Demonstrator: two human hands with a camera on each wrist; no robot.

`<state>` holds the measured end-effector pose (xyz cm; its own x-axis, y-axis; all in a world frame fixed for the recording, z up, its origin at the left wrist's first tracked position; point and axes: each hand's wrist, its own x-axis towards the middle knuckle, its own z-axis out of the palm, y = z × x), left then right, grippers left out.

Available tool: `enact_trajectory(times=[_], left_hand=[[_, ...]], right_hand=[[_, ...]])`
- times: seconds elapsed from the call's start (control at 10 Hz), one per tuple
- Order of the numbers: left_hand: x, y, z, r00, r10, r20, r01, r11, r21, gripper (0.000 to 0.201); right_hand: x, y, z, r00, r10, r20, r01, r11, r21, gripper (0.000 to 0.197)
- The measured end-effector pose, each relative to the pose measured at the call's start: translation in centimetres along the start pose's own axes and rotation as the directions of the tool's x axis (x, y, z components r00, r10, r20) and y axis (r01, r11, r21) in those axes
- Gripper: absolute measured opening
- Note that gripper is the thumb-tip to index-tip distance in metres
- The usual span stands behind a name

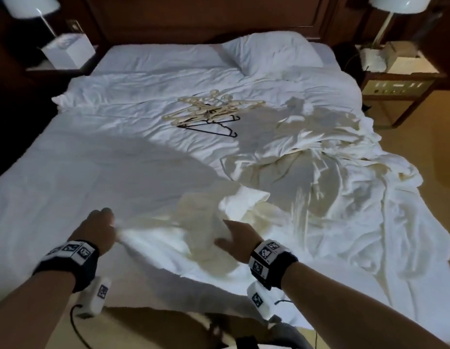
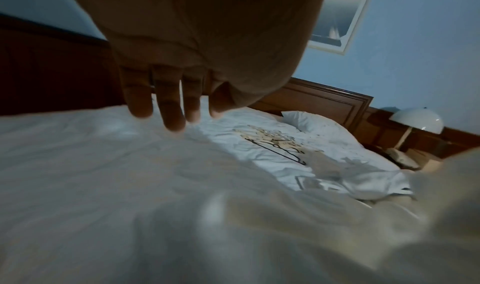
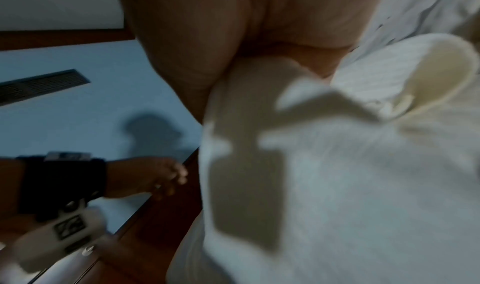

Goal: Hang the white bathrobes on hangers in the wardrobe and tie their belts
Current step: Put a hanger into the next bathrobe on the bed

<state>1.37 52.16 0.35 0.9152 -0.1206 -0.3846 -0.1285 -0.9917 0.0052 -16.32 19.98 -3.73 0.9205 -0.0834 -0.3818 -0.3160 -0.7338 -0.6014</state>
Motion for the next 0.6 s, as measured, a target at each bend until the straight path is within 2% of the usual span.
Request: enact_trajectory(times=[0.1, 0.2, 0.3, 0.4, 0.5, 0.6], left_hand=[[0.1, -0.9, 0.6, 0.996, 0.014, 0.088, 0.008, 0.97, -0.244, 0.014], [-2.0, 2.7, 3.4, 0.88, 0.097, 0.464, 0.244, 0.747, -0.619, 0.064], [-4.0, 6.0, 5.6, 0.72, 0.24, 0.65, 0.485, 0.495, -0.721, 0.072], [-4.5, 6.3, 7.2, 0.761, 0.249, 0.599, 0.447, 0.469, -0.762, 0.026], [-3.3, 3.7, 7.4, 0.867, 0.225, 0.445, 0.286, 0.508, -0.812, 0.021], [-2.5, 0.4, 6.3, 0.933, 0.119, 0.339, 0.281, 0.345, -0.895, 0.018]], right_hand=[[-0.5, -5.2, 2.1, 0.989, -0.128, 0.077, 0.124, 0.991, 0.048, 0.042], [0.0, -7.9, 4.9, 0.947, -0.233, 0.221, 0.23, 0.972, 0.043, 0.036], [0.3, -9.0, 7.4, 0.883, -0.214, 0.418, 0.212, 0.976, 0.05, 0.035], [0.2, -9.2, 8.3, 0.86, -0.344, 0.377, 0.273, 0.934, 0.229, 0.033], [1.1, -6.8, 8.4, 0.823, -0.389, 0.413, 0.476, 0.87, -0.129, 0.06], [2.9, -5.7, 8.3, 0.927, -0.286, 0.241, 0.306, 0.95, -0.053, 0.052]])
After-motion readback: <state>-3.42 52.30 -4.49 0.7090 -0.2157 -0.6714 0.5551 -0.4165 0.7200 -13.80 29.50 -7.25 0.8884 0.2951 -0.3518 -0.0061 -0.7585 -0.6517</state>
